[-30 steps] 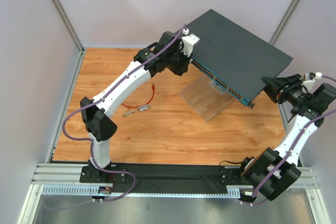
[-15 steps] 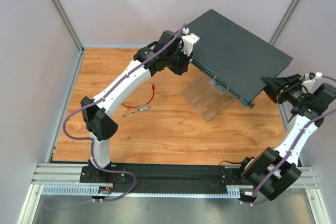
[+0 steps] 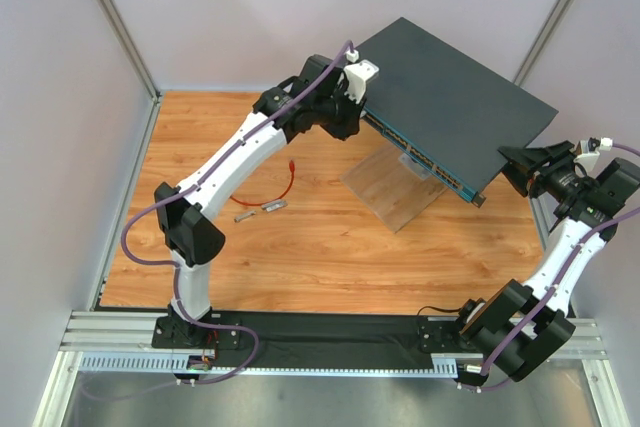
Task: Insert the plug into the switch port
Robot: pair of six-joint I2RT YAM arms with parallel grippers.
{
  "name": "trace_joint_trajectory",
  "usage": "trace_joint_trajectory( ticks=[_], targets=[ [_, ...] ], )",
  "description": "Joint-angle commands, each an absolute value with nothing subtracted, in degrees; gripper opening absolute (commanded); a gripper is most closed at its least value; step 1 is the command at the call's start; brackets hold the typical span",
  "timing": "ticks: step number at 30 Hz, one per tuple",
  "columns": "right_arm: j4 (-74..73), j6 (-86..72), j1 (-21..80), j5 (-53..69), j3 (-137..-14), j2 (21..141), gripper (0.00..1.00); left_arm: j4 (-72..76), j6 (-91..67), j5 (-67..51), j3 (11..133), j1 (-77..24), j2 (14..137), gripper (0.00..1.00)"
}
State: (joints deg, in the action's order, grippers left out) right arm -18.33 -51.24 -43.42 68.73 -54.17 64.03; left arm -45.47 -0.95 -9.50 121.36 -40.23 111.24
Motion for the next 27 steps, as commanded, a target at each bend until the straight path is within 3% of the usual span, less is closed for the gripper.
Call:
trace_joint_trajectory(
  ticks=[1,18,27],
  targets=[
    [-16.88,-50.19,-41.31,66.62,-54.14,64.69,0.0,-41.66,-1.05,-10.28,124.45,-39.46,112.14,0.0],
    [-14.94,-52.56,-39.64,66.36,-54.23,65.21,0.0,-38.76,-3.43,-12.13,130.08,-40.87,116.98,0.0],
    [-16.78,-51.6,-39.64,65.92,-55.19,65.83,0.0,-40.16,-2.11,-13.97,123.41,-39.64,110.41,0.29]
  ],
)
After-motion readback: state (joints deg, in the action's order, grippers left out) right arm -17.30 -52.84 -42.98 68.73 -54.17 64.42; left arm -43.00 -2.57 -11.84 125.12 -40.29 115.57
